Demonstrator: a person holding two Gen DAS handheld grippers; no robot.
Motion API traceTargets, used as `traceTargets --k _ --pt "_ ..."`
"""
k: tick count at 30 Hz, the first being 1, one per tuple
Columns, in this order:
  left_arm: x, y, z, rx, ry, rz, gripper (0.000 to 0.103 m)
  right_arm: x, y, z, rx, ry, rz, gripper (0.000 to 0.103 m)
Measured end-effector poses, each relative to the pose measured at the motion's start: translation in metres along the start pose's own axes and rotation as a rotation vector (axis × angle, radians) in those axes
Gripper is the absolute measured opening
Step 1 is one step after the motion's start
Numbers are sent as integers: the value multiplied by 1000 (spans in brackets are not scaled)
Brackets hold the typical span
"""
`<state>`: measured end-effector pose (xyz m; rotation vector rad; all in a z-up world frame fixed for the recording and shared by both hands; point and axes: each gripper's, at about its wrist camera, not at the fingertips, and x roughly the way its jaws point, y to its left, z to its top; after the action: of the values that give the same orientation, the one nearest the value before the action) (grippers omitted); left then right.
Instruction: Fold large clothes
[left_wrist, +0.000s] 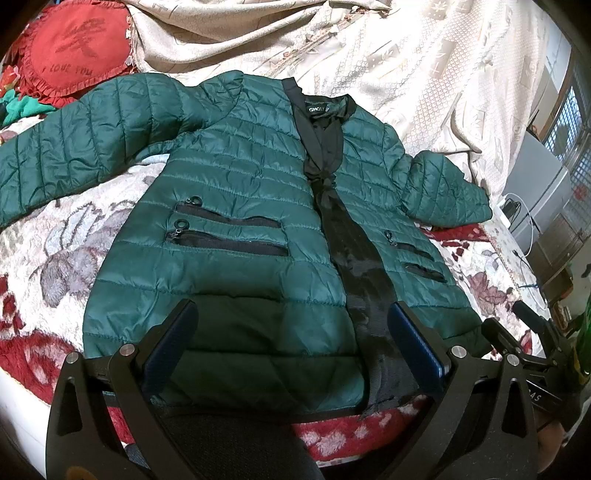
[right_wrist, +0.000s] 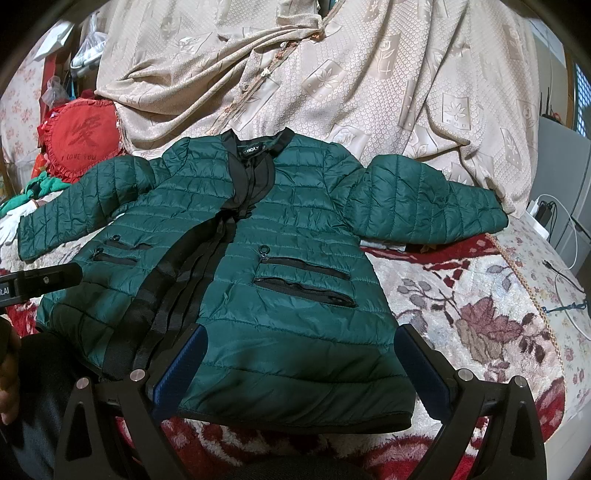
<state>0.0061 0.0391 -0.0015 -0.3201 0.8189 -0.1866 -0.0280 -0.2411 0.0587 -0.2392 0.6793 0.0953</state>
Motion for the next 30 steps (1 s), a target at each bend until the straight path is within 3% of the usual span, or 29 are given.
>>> traceTargets --k 30 --pt "0 0 0 0 1 -1 103 0 1 0 -6 3 -5 100"
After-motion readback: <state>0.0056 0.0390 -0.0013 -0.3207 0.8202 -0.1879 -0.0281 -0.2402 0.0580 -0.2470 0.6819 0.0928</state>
